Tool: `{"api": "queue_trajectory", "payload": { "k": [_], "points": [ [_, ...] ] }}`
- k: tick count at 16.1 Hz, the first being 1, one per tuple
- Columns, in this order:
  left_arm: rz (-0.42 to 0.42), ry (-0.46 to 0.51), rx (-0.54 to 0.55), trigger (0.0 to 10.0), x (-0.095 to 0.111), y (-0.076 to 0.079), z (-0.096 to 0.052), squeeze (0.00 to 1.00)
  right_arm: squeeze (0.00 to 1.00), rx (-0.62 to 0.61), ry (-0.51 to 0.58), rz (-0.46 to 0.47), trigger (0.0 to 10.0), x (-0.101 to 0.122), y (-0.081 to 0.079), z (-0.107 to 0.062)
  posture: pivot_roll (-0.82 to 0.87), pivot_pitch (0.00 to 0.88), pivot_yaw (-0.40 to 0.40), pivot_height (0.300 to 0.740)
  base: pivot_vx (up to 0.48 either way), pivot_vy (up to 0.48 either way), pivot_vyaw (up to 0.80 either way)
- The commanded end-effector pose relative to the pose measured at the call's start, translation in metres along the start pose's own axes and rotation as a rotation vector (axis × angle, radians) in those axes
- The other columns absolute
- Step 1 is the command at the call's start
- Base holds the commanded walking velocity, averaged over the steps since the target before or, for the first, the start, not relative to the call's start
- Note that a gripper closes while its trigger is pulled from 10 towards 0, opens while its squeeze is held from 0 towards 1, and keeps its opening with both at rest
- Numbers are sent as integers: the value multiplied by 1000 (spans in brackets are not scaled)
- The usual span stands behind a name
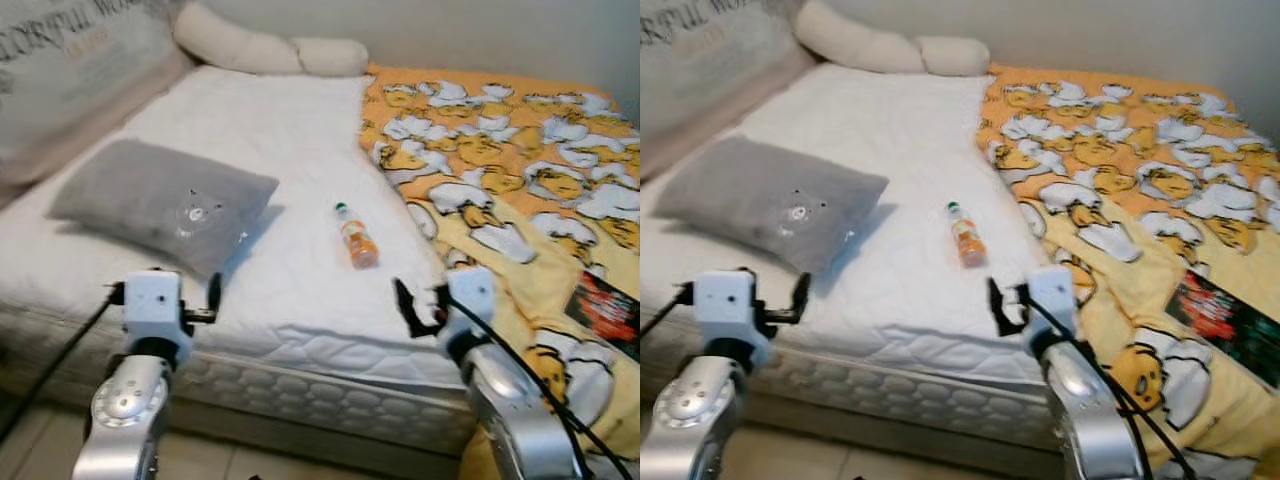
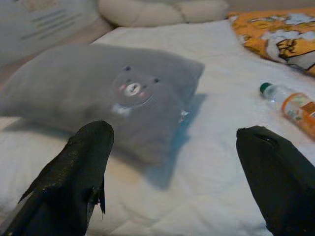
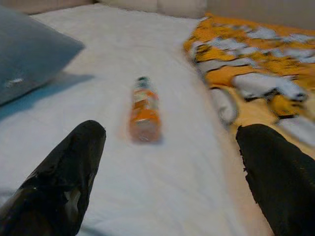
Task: Clean up the room
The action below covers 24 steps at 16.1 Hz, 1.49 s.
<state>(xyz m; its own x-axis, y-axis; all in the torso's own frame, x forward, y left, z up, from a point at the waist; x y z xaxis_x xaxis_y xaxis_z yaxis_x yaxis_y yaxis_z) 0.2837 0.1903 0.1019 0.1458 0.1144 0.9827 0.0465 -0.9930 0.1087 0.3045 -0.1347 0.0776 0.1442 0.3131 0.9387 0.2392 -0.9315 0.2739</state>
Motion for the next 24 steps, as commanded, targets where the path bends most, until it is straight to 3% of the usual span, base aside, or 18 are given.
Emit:
{"api": "queue_trajectory", "payload": {
  "k": [1, 7, 11, 15, 16, 19, 20, 22, 24],
  "points": [
    [-9, 2, -34, 10000, 1, 10, 1, 1000, 1000, -28, -7, -18, 10000, -3, 11, -2, 59, 0, -3, 740, 300, 0, 0],
    [-5, 1, -49, 10000, 1, 11, 0, 1000, 1000, -41, -6, -24, 10000, -2, 14, 3, 63, 0, -2, 740, 326, 0, 0],
    [3, 1, -59, 10000, 1, 12, -1, 1000, 1000, -40, -19, -44, 10000, -5, 15, 3, 65, 0, 2, 740, 347, 0, 706],
    [14, -2, -71, 10000, 0, 13, 0, 1000, 1000, -87, -52, -21, 10000, -10, 23, 5, 62, 0, 6, 740, 324, 0, 0],
    [19, -7, -90, 10000, 0, 16, -1, 984, 0, -77, -72, -28, 10000, -13, 23, 5, 64, 0, 6, 740, 0, 0, 0],
    [35, -48, -203, 10000, -6, 31, -4, 929, 0, -19, -185, -80, 10000, -25, 23, 11, 66, 0, 4, 740, 0, 0, 0],
    [44, -66, -237, 10000, -7, 35, -5, 925, 0, -5, -214, -55, 10000, -27, 24, 14, 69, 0, 5, 740, 0, 0, 0],
    [91, -155, -356, 10000, -18, 49, -6, 922, 0, 47, -249, -41, 10000, -25, 25, 28, 67, 0, 10, 740, 0, 0, 0],
    [118, -182, -398, 10000, -19, 53, -2, 918, 0, 84, -305, -55, 10000, -29, 27, 38, 66, 0, 11, 740, 0, 0, 0]
  ]
}}
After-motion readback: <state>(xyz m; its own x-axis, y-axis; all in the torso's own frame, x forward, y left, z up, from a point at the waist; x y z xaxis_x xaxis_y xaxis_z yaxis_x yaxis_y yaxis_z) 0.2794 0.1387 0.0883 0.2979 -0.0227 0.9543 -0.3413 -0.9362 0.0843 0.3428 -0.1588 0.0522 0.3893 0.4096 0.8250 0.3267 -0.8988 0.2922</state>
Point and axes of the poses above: a point about 5 cm out from each wrist's last joint towards the gripper, its own z axis pointing out of the wrist towards the gripper, its own x axis along the axis of the wrist's last joint, y = z × x, the point moved 6 cm from there along z, pointing out of the wrist towards the gripper, and after that the axes turned 13 degrees about -z, right-handed, at the moved point
